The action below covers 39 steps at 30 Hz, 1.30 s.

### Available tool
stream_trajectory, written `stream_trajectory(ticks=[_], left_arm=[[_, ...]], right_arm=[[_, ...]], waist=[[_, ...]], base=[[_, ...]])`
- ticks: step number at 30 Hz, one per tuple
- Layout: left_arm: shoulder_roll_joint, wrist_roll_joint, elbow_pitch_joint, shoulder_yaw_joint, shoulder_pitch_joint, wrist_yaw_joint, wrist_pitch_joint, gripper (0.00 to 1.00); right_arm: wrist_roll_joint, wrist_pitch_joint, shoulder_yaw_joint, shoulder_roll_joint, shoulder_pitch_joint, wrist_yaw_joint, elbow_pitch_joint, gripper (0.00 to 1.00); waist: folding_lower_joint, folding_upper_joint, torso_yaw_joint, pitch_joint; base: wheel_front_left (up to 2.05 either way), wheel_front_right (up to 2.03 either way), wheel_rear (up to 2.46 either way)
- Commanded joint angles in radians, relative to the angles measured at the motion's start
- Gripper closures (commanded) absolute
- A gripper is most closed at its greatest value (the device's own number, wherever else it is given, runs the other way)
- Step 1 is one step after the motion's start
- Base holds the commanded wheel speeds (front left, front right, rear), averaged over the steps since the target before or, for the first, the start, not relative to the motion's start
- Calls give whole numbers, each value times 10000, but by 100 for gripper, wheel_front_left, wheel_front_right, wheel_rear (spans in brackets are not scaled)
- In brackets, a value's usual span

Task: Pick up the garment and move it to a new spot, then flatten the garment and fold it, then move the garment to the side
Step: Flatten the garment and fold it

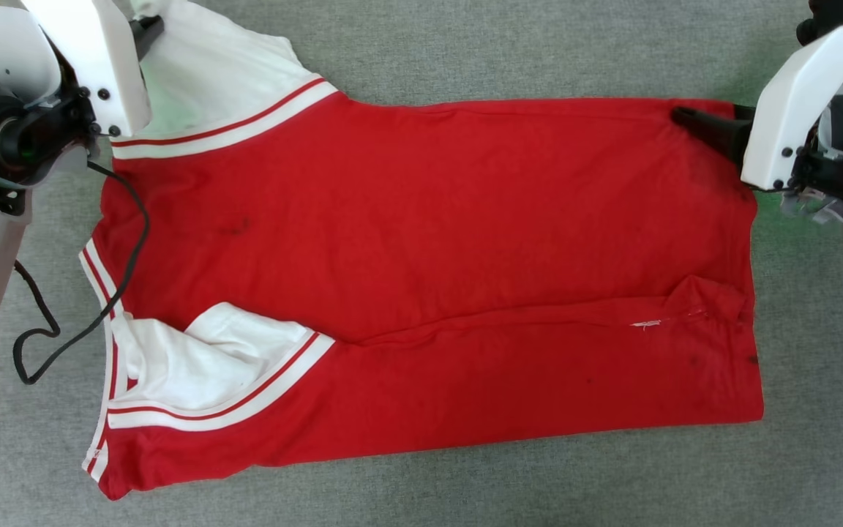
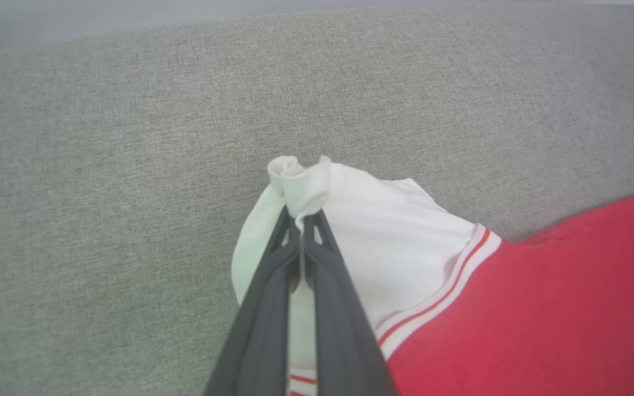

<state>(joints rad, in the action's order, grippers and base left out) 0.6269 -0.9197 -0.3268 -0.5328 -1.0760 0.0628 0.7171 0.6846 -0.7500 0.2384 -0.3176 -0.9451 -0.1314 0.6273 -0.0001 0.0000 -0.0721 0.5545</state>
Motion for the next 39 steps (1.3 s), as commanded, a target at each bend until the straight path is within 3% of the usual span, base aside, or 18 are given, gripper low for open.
stream_trajectory(ticks=[1,2,10,16,25,35,36,37,38,39], left_arm=[[3,-13,-23,13,-80,-23,-95,100],[9,-23,-57,19,-44,-71,-124,100],[175,-193,-154,312,552,-288,-899,100],[406,-417,142,686,1776,-312,-1904,100],[510,-748,1283,984,5054,187,-3506,100],[-246,-1238,1797,594,8191,736,-4395,100],[-355,-1318,1741,519,8381,737,-4379,97],[-487,-1407,1668,466,8538,716,-4403,62],[-625,-1442,1566,406,8660,685,-4481,0],[-741,-1508,1430,372,8794,614,-4552,0]], right_arm=[[-106,-462,415,400,686,14,667,67],[-126,-516,451,431,645,13,751,100],[-209,256,394,101,193,10,85,100],[-150,792,142,-259,926,10,-841,100],[-289,1139,-277,-471,3361,10,-2499,100],[-364,1753,-1100,0,5879,10,-3104,100],[-393,1863,-1158,61,6058,10,-3080,94],[-399,1949,-1199,125,6233,10,-3031,46],[-407,2049,-1223,180,6425,10,-2957,0],[-453,2188,-1224,203,6568,10,-2932,0]], waist=[[1,0,28,-2],[1,0,41,-12],[1,0,64,-546],[1,0,180,-1394],[1,0,370,-2692],[1,0,517,-3195],[1,0,525,-3210],[1,0,534,-3216],[1,0,548,-3243],[1,0,546,-3260]], base=[[0,0,0],[0,0,0],[0,0,0],[0,0,0],[0,0,0],[0,0,0],[0,0,0],[0,0,0],[0,0,0],[0,0,0]])
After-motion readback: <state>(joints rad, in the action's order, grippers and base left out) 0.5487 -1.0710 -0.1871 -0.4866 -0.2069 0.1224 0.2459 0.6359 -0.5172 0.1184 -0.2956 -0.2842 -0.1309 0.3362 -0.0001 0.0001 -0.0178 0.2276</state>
